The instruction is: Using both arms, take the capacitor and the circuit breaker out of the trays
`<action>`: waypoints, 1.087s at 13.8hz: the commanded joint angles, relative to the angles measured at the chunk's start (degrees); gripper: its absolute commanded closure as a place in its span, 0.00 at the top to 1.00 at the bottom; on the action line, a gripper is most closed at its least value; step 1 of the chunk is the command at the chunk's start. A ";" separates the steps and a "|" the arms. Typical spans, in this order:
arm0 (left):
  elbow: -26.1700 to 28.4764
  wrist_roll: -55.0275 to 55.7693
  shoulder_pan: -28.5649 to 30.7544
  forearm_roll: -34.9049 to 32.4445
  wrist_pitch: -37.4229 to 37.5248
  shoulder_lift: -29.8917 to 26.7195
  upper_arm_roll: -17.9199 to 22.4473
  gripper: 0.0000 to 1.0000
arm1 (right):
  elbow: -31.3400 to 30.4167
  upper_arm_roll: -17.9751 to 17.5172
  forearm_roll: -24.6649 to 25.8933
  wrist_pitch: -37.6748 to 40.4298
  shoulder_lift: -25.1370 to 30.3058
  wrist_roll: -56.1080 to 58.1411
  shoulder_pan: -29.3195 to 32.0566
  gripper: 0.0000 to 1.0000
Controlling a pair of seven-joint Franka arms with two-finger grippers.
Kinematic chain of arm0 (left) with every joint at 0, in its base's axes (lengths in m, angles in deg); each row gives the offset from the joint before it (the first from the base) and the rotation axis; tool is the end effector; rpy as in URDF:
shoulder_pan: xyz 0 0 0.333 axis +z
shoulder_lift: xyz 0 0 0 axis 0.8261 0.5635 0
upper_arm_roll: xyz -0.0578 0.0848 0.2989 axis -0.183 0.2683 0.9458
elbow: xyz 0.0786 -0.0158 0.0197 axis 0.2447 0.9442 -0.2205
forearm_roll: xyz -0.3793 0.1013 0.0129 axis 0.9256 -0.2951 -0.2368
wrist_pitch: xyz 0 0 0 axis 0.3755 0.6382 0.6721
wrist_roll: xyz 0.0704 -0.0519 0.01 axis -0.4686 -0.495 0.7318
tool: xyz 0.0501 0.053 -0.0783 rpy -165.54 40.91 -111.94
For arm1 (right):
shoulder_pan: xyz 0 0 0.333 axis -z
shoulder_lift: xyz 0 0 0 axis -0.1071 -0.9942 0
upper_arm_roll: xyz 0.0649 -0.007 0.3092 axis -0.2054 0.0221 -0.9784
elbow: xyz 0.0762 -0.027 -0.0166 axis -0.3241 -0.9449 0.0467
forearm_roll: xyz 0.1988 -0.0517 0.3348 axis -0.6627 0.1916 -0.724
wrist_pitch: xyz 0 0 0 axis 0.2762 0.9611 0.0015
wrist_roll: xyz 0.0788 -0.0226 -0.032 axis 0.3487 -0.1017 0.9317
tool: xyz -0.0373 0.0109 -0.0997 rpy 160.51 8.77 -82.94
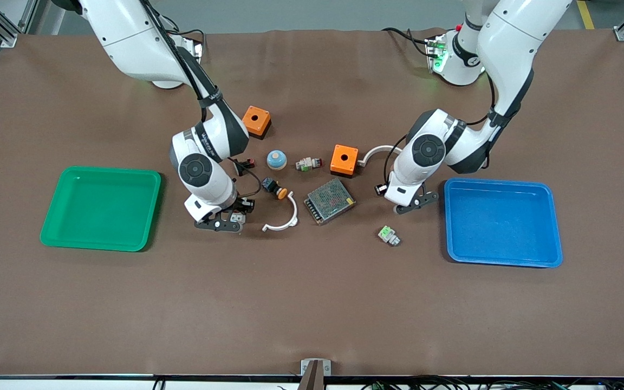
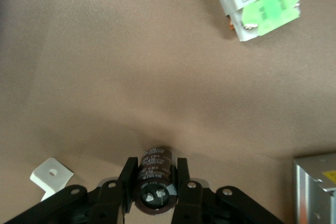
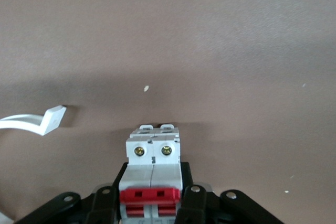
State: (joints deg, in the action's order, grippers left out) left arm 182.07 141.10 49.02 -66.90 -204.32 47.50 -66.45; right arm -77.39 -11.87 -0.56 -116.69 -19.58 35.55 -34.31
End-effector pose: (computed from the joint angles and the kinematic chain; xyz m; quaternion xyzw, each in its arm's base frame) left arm 0.4937 -0.2917 0.1916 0.9812 0.1843 -0.0573 0.0087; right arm 0.5581 0.2849 0.2040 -0.9982 0.0542 0.0233 0.0103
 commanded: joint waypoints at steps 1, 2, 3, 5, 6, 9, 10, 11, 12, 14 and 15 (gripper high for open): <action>-1.44 1.97 -0.34 -1.59 -0.44 0.89 0.30 1.00 | 1.91 0.04 -0.71 1.10 0.21 -0.73 1.08 1.00; -2.23 1.97 -0.08 -1.59 -0.09 0.45 0.22 1.00 | 2.70 -0.05 -0.71 1.11 0.30 -0.47 1.52 1.00; -3.19 1.97 0.36 -1.59 0.52 -0.34 0.30 1.00 | 3.93 0.04 -0.71 1.89 0.39 -0.46 1.96 1.00; -7.31 1.71 0.54 -1.68 6.30 -2.88 0.74 1.00 | 8.48 0.04 -0.63 7.40 0.48 0.15 4.32 1.00; -11.25 1.36 0.54 -2.64 11.11 -3.85 1.35 1.00 | 11.47 0.04 -0.19 11.00 0.48 1.46 5.56 1.00; -23.56 -0.48 0.80 -11.50 25.10 -4.47 1.71 1.00 | 18.43 0.13 -0.10 21.64 1.26 11.54 11.52 1.00; -26.99 -2.06 1.84 -12.22 28.18 -4.65 1.71 1.00 | 19.23 0.13 -0.01 23.68 2.05 14.45 13.72 1.00; -29.89 -3.99 3.51 -12.23 30.04 -5.17 1.45 1.00 | 20.02 0.22 0.08 25.61 3.63 16.83 16.09 1.00; -32.01 -6.88 5.00 -11.79 31.89 -6.74 1.45 1.00 | 20.55 0.22 0.16 27.54 4.86 18.33 18.64 1.00; -35.35 -15.29 8.08 -11.00 37.58 -8.94 1.19 1.00 | 21.78 0.39 1.12 32.55 7.06 23.24 22.25 1.00; -36.41 -20.04 9.66 -10.04 39.62 -10.61 1.10 1.00 | 22.65 0.39 2.52 35.27 7.68 25.18 23.83 1.00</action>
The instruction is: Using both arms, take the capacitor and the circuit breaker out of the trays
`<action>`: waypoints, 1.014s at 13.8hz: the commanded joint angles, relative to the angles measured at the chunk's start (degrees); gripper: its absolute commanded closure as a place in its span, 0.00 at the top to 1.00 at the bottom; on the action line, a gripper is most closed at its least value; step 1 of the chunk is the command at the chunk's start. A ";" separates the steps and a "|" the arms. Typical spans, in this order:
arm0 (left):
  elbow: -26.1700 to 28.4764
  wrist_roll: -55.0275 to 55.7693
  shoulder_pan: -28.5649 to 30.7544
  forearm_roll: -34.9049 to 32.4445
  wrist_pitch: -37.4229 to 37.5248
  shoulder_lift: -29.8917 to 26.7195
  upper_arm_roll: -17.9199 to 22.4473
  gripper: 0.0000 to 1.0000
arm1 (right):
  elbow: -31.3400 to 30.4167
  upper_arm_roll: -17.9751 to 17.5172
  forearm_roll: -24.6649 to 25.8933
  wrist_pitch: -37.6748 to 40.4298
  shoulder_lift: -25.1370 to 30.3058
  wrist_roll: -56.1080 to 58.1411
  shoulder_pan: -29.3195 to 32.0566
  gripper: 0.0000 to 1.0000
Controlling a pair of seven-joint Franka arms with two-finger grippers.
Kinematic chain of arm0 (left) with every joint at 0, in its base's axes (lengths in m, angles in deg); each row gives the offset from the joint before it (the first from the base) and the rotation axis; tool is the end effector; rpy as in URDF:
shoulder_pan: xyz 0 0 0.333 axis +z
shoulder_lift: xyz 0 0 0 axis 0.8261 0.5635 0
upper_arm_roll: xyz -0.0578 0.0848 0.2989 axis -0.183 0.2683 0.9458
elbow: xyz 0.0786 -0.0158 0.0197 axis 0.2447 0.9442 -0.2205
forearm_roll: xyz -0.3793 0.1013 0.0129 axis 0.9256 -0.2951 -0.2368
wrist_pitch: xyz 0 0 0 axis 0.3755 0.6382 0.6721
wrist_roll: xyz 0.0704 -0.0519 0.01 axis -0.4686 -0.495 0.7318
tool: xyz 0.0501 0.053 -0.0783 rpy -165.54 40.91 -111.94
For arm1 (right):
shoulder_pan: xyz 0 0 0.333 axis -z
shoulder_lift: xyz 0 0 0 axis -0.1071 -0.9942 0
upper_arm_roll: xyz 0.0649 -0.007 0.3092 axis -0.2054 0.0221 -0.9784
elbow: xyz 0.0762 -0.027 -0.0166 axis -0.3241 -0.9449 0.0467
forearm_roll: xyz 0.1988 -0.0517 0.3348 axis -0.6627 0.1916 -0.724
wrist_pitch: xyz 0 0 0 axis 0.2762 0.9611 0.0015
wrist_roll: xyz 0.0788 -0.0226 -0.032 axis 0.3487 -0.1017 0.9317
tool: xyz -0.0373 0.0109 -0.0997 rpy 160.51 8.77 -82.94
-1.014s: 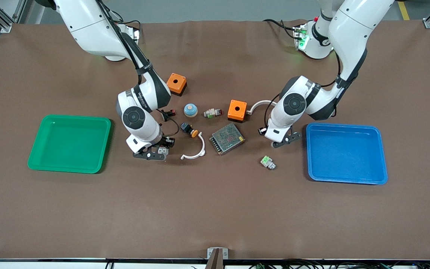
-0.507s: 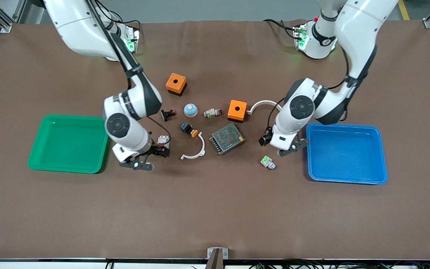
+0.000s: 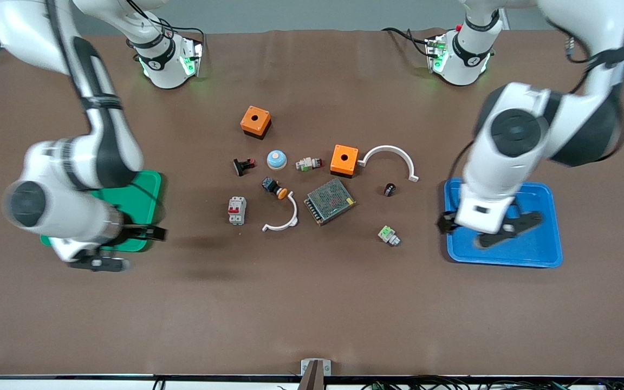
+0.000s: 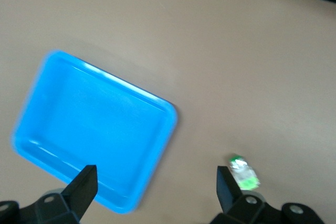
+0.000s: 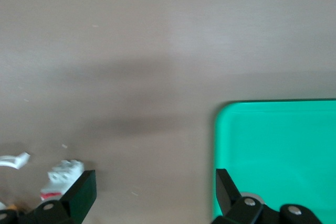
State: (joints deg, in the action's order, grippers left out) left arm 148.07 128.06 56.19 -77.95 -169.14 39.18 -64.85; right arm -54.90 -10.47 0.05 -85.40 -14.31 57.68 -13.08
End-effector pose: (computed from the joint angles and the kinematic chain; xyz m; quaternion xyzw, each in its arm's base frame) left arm 0.6396 -0.1868 0.4802 -0.9806 -0.1602 -0.0732 0.0855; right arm 0.6744 0.0607 0.3910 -0.9979 0.0397 0.0484 0.0172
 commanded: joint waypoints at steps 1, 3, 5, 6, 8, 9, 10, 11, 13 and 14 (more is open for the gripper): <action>-2.60 -11.57 4.25 2.41 5.86 -4.04 -0.50 1.00 | 1.39 -1.18 3.76 6.35 3.11 4.12 3.93 1.00; -2.51 -22.29 8.74 8.81 7.18 -8.34 0.02 1.00 | 3.58 -1.00 5.97 10.58 3.82 5.44 4.91 1.00; -1.81 -28.65 4.91 10.42 10.68 -12.83 5.70 1.00 | 6.65 -1.18 6.06 12.87 3.65 6.06 6.40 1.00; -1.89 -30.85 2.36 10.77 13.31 -14.24 9.74 1.00 | 8.41 -1.18 6.07 15.06 3.65 6.06 6.75 1.00; -1.63 -38.13 0.40 13.66 18.94 -17.23 14.33 1.00 | 10.71 -1.09 6.24 17.10 3.64 5.97 7.63 1.00; -1.20 -39.03 0.14 15.85 21.23 -18.81 16.53 1.00 | 10.89 -1.09 5.81 16.93 3.65 6.15 8.25 1.00; -0.06 -39.13 0.22 17.18 21.95 -20.05 17.16 1.00 | 10.89 -1.26 5.19 17.01 3.73 5.54 8.77 1.00; 1.95 -39.30 0.40 18.50 21.95 -22.06 17.34 1.00 | 10.89 -1.44 5.10 17.01 4.17 5.45 8.69 1.00; 3.20 -39.74 0.31 18.77 21.87 -23.83 17.34 1.00 | 10.02 -1.44 4.92 17.45 6.01 5.36 8.60 1.00; 3.29 -40.88 0.31 18.77 21.87 -24.36 17.43 1.00 | 9.23 -1.53 4.84 17.97 6.45 5.45 8.69 1.00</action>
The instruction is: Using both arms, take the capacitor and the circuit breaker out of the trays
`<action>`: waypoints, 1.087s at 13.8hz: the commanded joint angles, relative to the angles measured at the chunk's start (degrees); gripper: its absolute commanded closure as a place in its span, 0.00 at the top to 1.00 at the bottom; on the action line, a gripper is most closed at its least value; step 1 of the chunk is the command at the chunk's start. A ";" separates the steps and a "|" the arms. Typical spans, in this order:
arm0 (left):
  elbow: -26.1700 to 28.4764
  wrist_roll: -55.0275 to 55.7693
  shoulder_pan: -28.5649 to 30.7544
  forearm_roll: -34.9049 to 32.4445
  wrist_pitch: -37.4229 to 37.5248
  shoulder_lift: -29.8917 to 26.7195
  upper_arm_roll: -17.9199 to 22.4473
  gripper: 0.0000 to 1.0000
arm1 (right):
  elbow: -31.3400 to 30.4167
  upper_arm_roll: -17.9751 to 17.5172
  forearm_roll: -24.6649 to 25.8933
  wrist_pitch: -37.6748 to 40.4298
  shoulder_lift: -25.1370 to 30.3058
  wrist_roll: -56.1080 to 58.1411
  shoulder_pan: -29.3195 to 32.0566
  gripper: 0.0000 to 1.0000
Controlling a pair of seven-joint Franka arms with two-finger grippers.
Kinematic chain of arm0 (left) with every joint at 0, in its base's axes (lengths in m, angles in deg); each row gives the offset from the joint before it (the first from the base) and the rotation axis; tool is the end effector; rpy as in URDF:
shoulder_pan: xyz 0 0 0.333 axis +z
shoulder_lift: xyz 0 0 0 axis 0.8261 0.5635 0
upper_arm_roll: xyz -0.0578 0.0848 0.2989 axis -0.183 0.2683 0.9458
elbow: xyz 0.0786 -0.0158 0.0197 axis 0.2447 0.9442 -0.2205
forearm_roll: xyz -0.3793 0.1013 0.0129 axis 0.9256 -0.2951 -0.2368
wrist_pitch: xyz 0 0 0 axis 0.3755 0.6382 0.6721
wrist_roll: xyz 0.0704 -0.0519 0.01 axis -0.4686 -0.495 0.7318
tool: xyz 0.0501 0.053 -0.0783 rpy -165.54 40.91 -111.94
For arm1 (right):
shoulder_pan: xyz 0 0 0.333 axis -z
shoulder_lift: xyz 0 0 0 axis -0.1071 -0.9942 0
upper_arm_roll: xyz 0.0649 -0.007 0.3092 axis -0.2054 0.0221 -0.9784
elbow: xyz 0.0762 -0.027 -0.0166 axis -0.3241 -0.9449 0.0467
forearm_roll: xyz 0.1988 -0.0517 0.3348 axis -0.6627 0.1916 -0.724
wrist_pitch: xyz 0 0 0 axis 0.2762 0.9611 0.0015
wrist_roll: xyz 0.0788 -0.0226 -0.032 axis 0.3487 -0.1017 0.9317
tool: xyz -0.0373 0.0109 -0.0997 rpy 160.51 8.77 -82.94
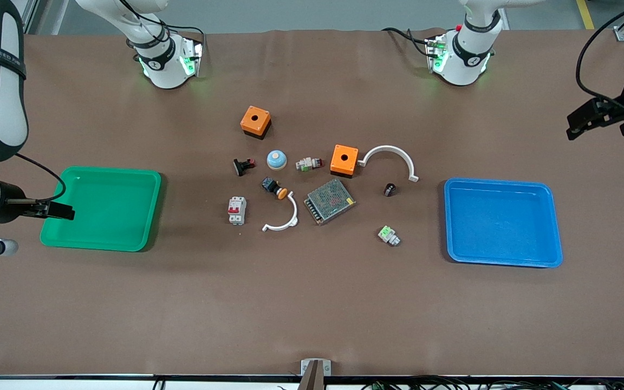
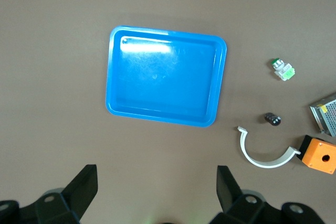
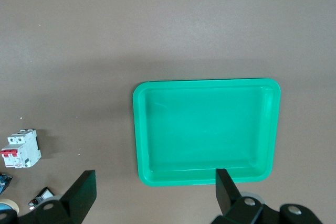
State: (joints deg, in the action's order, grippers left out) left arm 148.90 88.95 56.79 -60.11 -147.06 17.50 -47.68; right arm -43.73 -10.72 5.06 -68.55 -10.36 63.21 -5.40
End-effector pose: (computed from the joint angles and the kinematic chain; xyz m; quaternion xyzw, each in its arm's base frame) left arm 0.5363 -0.0301 0.6538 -0.9994 -0.0167 0.0076 0.0298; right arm 0.6612 -0.0330 0.5059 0.9970 -0.0443 -0.0616 0.0166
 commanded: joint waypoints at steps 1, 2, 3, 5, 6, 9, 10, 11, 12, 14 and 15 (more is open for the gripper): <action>2.63 -3.17 -0.21 0.93 -0.13 -2.95 0.43 1.00 | -2.91 -1.28 -0.18 1.31 3.64 -0.08 0.84 1.00; 3.15 -3.18 -0.21 0.93 -0.13 -3.47 0.43 1.00 | -4.48 -1.37 -0.18 1.31 4.87 0.09 0.66 1.00; 3.16 -3.18 -0.21 0.93 -0.13 -3.48 0.43 1.00 | -6.15 -1.37 -0.18 0.96 6.36 0.18 0.66 1.00; 3.07 -3.18 -0.03 0.93 -0.13 -3.30 -0.01 1.00 | -7.40 -1.37 -0.18 1.22 7.60 0.53 0.75 1.00; 2.98 -3.18 -0.03 1.02 -0.30 -3.13 -0.10 1.00 | -7.40 -1.37 -0.18 0.87 7.69 0.62 0.92 1.00; 2.90 -2.66 -0.38 1.28 -1.53 -2.86 -1.06 1.00 | -7.57 -1.11 -0.09 0.34 8.91 0.62 -1.61 1.00; 2.98 -2.14 -0.30 1.28 -1.62 -2.86 -2.19 1.00 | -7.58 -1.11 -0.09 0.52 9.18 0.62 -1.54 1.00; 3.07 -2.13 -0.30 1.28 -1.53 -2.86 -2.47 1.00 | -7.58 -1.02 -0.09 0.86 9.27 0.62 -0.84 1.00; 3.16 -2.13 -0.21 1.28 -1.44 -3.04 -2.47 1.00 | -7.58 -1.11 -0.18 1.83 9.71 0.62 -0.48 1.00; 3.16 -2.13 -0.21 1.28 -1.27 -3.21 -2.56 1.00 | -8.01 -1.19 -0.09 3.06 10.85 0.80 -0.31 1.00; 3.07 -2.13 -0.12 1.28 -1.27 -3.30 -2.47 1.00 | -8.71 -1.19 -0.18 3.24 11.81 0.80 -0.13 1.00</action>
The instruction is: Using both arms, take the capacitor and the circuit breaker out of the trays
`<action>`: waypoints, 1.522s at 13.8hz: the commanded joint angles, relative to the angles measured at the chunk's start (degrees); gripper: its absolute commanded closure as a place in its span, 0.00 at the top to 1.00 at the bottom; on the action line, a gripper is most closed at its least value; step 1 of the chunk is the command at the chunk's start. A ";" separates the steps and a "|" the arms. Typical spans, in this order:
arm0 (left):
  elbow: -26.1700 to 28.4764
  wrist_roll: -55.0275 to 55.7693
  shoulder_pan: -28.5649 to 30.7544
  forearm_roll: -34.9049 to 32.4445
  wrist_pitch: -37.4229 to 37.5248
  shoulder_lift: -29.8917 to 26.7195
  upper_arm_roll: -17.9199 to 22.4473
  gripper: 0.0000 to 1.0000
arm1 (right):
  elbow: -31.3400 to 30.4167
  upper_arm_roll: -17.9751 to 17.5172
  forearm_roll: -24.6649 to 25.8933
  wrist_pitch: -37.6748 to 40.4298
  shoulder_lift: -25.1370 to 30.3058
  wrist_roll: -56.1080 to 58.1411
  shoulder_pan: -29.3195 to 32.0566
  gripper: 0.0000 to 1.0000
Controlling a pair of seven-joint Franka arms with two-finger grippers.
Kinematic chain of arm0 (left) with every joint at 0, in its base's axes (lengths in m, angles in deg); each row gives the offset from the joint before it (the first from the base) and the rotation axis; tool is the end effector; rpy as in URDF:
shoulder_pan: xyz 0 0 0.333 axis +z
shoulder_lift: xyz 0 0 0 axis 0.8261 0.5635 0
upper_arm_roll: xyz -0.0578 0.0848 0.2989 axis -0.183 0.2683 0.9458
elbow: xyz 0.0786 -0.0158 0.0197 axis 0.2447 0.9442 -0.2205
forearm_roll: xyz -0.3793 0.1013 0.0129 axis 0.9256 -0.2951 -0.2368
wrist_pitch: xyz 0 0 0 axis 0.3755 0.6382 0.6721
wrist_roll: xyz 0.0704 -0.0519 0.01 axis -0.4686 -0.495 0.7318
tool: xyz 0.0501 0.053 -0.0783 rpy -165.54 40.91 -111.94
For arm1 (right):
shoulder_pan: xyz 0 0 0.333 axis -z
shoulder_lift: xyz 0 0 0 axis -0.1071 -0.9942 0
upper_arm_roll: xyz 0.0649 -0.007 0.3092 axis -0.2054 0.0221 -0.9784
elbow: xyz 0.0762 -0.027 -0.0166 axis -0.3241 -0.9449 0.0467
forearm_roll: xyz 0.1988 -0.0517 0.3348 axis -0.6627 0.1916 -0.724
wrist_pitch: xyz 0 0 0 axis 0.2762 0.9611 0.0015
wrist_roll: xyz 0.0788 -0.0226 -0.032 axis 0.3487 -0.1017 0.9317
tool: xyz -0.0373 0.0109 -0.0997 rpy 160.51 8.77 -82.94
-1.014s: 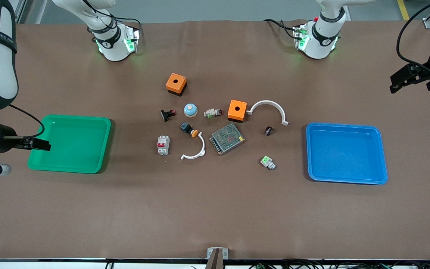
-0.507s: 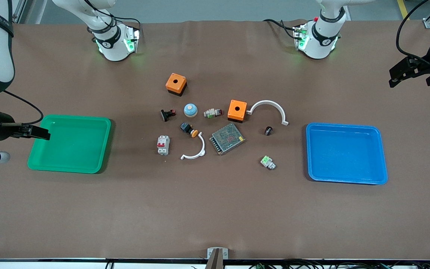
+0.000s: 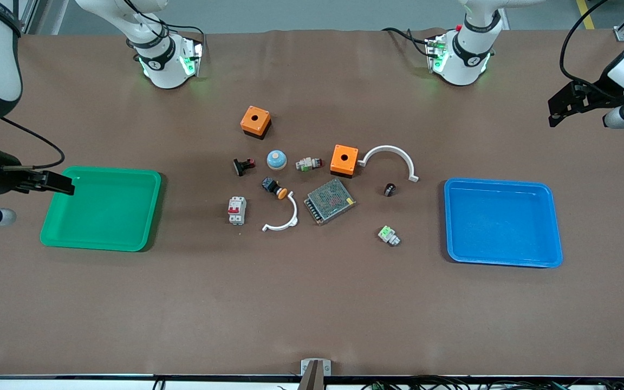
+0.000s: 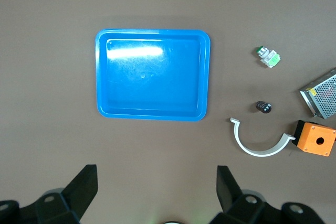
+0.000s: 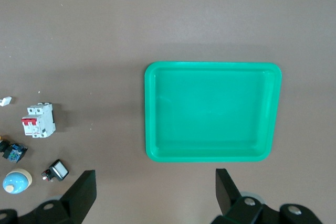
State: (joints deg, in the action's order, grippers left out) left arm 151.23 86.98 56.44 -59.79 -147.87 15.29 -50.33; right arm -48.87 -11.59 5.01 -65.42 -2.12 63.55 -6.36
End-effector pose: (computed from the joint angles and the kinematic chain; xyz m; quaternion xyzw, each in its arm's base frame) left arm 0.5231 -0.0595 0.6565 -0.9992 0.0270 0.0015 0.0297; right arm 0.6203 -0.0138 0.5523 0.9977 -0.0268 -0.0618 0.0123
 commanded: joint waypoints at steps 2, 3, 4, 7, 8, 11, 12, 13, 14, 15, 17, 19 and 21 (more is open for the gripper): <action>0.75 -0.16 0.40 0.97 -0.29 -1.27 0.18 1.00 | -5.85 -0.24 -0.04 -0.32 6.65 0.46 0.65 1.00; 0.66 -0.16 0.40 1.05 -0.37 -1.18 0.18 1.00 | -6.30 -0.24 -0.04 -0.33 7.18 0.46 0.65 1.00; 0.66 -0.16 0.40 1.06 -0.46 -1.18 0.18 1.00 | -6.30 -0.33 -0.04 -0.24 7.62 0.46 0.74 1.00; 0.57 -0.16 0.40 0.97 -0.55 -1.01 0.27 1.00 | -6.56 -0.33 -0.13 0.72 9.38 0.37 0.74 1.00; 0.57 -0.24 0.49 0.97 -0.55 -1.01 0.27 1.00 | -8.31 -0.24 -0.13 0.64 10.51 0.37 0.74 1.00; 0.22 -0.25 0.40 0.97 -0.55 -1.09 0.27 1.00 | -15.16 -0.15 -0.13 -0.59 15.78 0.46 1.62 1.00; 0.22 -0.25 0.32 0.97 -0.90 -1.09 0.27 1.00 | -16.48 -0.15 -0.13 -1.37 17.28 0.46 1.53 1.00; 0.22 -0.25 0.32 0.97 -1.68 -1.01 0.18 1.00 | -16.85 -0.24 -0.13 -1.64 18.08 0.37 1.62 1.00; 0.22 -0.25 0.32 0.97 -2.04 -0.83 0.18 1.00 | -16.76 -0.15 -0.13 -1.99 18.17 0.46 1.62 1.00; 0.22 -0.25 0.40 0.97 -2.30 -0.66 0.27 1.00 | -17.02 -0.06 -0.13 -2.78 18.17 0.46 1.62 1.00; 0.39 -0.33 0.49 0.97 -2.57 0.13 0.27 1.00 | -18.34 -0.15 -0.13 -5.41 18.52 0.37 1.45 1.00; 0.57 -1.04 0.58 0.97 -2.22 -0.12 0.35 1.00 | -18.26 -0.15 -2.66 -5.95 18.52 0.46 1.62 1.00; 0.40 -1.12 0.49 0.97 -2.13 0.13 0.35 1.00 | -18.26 -0.24 -2.94 -6.30 18.44 0.54 1.53 1.00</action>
State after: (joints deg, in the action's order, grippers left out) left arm 151.54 86.92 56.64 -59.79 -149.69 15.61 -50.04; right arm -65.27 -11.24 3.27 -70.56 14.60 63.56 -5.58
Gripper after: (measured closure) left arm 0.000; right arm 0.000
